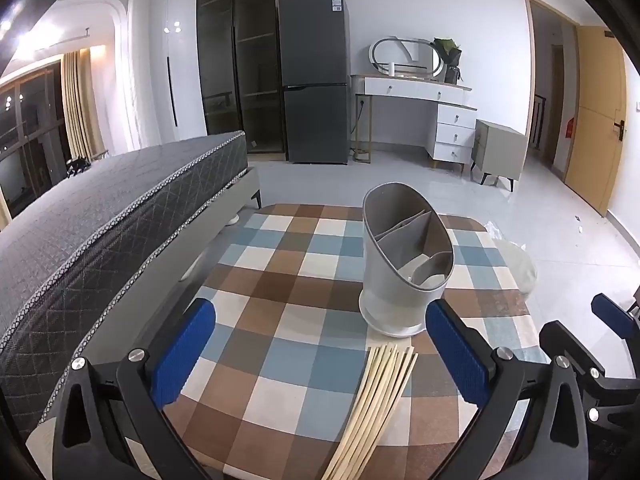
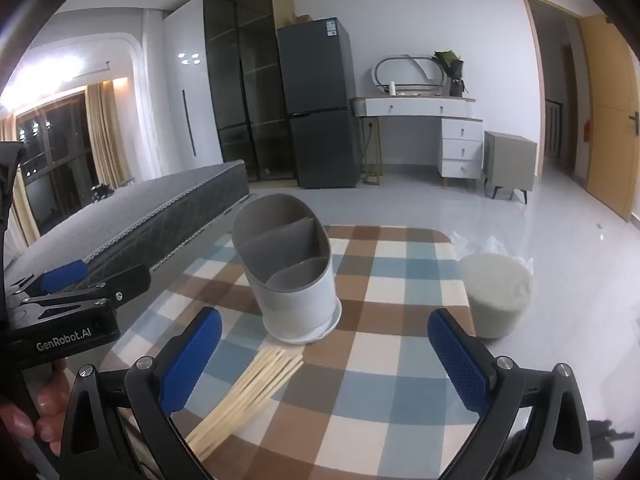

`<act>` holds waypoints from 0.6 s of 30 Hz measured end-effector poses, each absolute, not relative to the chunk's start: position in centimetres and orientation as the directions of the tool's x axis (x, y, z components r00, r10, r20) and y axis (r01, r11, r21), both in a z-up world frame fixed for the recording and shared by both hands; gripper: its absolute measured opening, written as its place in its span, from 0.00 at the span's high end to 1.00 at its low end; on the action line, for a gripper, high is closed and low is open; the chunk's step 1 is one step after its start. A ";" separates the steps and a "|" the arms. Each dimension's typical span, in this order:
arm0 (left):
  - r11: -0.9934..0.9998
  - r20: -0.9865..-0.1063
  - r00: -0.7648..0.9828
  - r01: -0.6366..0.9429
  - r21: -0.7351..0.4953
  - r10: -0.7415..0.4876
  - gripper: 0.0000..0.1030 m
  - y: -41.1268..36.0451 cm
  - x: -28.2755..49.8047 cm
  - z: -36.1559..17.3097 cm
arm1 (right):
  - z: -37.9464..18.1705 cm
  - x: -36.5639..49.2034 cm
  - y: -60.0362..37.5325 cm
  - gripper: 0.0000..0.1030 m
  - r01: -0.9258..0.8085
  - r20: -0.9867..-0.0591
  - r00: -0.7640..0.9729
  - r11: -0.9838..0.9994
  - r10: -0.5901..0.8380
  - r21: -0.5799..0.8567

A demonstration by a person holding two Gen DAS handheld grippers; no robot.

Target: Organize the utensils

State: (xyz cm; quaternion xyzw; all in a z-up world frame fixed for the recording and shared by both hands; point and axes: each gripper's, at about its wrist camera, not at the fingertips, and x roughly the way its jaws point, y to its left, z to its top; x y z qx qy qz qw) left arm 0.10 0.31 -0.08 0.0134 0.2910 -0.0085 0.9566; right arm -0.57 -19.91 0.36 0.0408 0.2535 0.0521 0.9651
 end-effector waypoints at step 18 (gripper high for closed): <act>0.999 -0.570 0.821 0.027 0.035 -0.002 0.01 -0.2 0.0 -0.5 | 0.0 -0.8 -20.3 0.00 -0.080 -0.477 0.870 0.990 0.126 0.116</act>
